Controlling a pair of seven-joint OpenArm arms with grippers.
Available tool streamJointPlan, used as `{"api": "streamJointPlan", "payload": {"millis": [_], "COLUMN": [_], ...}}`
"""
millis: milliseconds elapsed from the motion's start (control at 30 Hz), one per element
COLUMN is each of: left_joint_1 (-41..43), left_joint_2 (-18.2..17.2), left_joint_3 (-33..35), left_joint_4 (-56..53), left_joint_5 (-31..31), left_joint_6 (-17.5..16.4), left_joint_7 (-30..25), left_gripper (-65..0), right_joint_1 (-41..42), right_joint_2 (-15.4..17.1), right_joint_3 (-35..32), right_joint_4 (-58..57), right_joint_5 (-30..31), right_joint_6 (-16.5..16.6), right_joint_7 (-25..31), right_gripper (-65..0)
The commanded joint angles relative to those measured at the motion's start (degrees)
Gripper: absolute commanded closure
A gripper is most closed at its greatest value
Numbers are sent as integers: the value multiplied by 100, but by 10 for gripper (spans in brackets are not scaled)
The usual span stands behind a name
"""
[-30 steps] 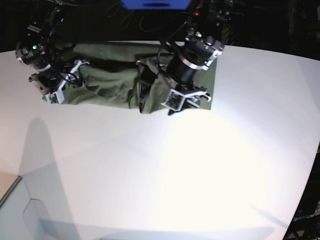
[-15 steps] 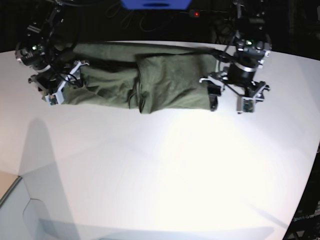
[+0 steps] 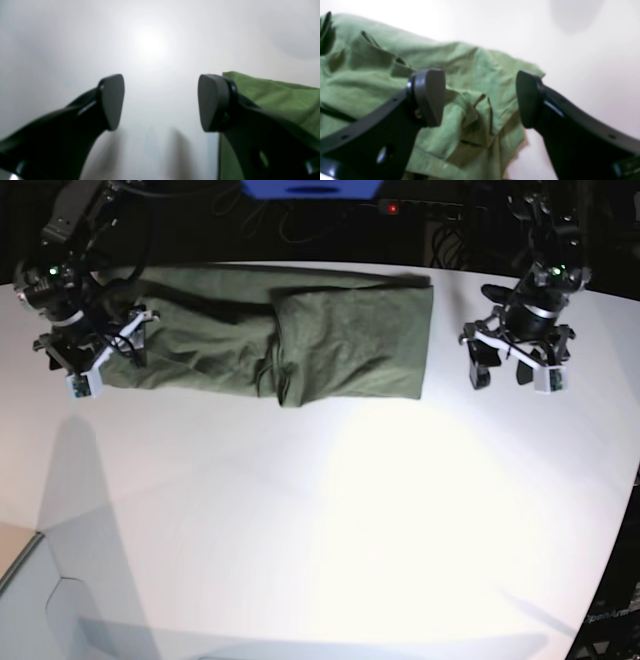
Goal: Layout the t-shirt on the table in an organized manner, then fold the t-shirt properly
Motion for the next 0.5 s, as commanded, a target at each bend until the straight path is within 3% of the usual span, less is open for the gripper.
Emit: {"api": "streamJointPlan", "payload": {"millis": [0,200,467], "left_joint_1": [-21,-30,-30], "left_joint_2": [-37,-37,-37], "left_joint_3": [-13,-4,-4], "left_joint_4": [91,91,91], "left_joint_5": [-63,-63,-63], "left_joint_6": [-26,-26,-26], "left_joint_7": [-125,-125,-125], "left_gripper": [-449,-449,-449], "right_joint_1": [36,203,142], "right_joint_2": [49,75,163], "right_joint_3": [131,562,649], "right_joint_4": [0,-677,-1503], "right_joint_5": [21,21,21], "right_joint_6": [-5,-5,-5], "right_joint_7": [102,146,726], "right_gripper": [-445,-445,-445]}}
